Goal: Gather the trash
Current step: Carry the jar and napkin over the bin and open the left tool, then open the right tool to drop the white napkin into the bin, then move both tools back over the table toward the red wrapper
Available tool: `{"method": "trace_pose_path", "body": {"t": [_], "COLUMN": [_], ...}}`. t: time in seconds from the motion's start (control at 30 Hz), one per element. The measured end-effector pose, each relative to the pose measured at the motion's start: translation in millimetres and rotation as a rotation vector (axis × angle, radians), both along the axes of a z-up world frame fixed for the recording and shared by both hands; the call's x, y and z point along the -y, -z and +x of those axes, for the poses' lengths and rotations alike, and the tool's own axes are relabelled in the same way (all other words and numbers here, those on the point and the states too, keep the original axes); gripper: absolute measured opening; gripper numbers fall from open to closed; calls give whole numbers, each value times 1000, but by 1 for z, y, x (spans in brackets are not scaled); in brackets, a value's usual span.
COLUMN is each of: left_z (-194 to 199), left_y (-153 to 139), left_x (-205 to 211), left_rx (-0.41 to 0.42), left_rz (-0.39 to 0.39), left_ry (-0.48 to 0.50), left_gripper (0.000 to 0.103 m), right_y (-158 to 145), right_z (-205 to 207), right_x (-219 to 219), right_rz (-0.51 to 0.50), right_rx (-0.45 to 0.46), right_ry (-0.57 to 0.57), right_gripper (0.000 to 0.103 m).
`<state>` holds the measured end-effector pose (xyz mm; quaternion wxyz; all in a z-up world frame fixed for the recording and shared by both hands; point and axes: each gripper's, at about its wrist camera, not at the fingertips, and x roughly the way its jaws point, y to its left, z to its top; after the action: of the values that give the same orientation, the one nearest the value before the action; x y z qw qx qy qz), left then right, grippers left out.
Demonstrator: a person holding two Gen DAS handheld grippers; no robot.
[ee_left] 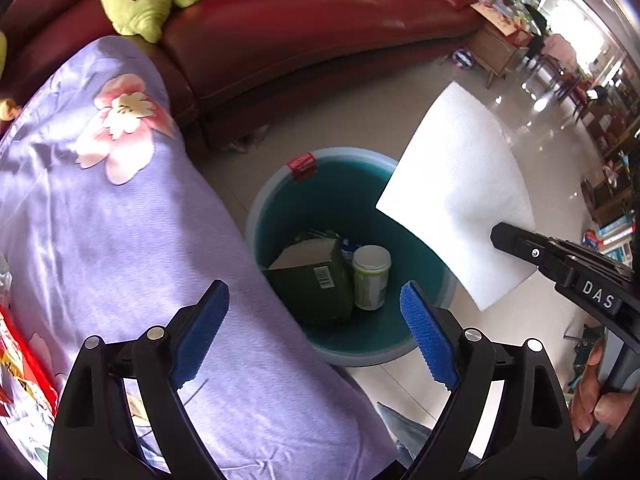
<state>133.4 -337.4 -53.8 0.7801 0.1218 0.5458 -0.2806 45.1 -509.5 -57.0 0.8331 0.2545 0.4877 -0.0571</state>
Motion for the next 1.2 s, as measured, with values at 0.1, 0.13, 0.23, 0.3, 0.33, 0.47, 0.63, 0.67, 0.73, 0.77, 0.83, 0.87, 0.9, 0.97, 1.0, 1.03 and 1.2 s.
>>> {"method": "trace_pose_path", "body": {"t": [0.1, 0.13, 0.23, 0.3, 0.33, 0.47, 0.63, 0.67, 0.73, 0.77, 0.83, 0.87, 0.9, 0.97, 1.0, 1.03, 1.2], "left_z": [2, 3, 4, 5, 5, 6, 4, 3, 1, 0, -2, -3, -5, -7, -8, -9, -14], "left_y": [-5, -7, -12, -15, -15, -15, -14, -13, -14, -15, -17, -19, -20, -24, -25, -27, -34], "left_x": [-14, -18, -28, -33, -34, -41, -46, -47, -51, -53, -59, -63, -67, -76, -81, -86, -117], "left_rx": [10, 9, 10, 13, 14, 10, 0, -3, -6, -5, -1, 2, 6, 15, 19, 23, 34], "left_rz": [-17, -22, -28, -26, -24, -34, -35, -36, -41, -44, -50, -53, -57, -65, -70, -75, -89], "left_ry": [-29, -36, -54, -58, -61, -73, -79, -79, -82, -83, -88, -90, -93, -102, -108, -115, -153], "left_gripper": [88, 88, 88, 88, 88, 91, 92, 92, 92, 93, 93, 94, 94, 95, 96, 96, 97], "right_y": [5, 9, 25, 32, 34, 36, 27, 26, 23, 22, 17, 15, 11, 6, 3, 1, -11], "right_z": [7, 10, 19, 20, 20, 19, 18, 17, 15, 15, 15, 14, 14, 13, 13, 13, 17], "right_x": [-10, -13, -17, -18, -20, -21, -22, -22, -25, -28, -34, -38, -42, -51, -54, -58, -85], "right_rz": [-2, -11, -10, -14, -23, -29, -64, -65, -70, -74, -82, -90, -101, -108, -109, -113, -127], "right_rx": [-13, -22, -70, -87, -91, -109, -119, -124, -139, -148, -153, -153, -153, -148, -146, -146, -138], "right_ry": [-32, -38, -38, -32, -28, -12, 7, 13, 14, 12, 3, 0, -4, -13, -18, -22, -53], "right_gripper": [8, 8, 13, 51, 58, 66, 79, 82, 82, 82, 82, 82, 82, 82, 82, 82, 82]}}
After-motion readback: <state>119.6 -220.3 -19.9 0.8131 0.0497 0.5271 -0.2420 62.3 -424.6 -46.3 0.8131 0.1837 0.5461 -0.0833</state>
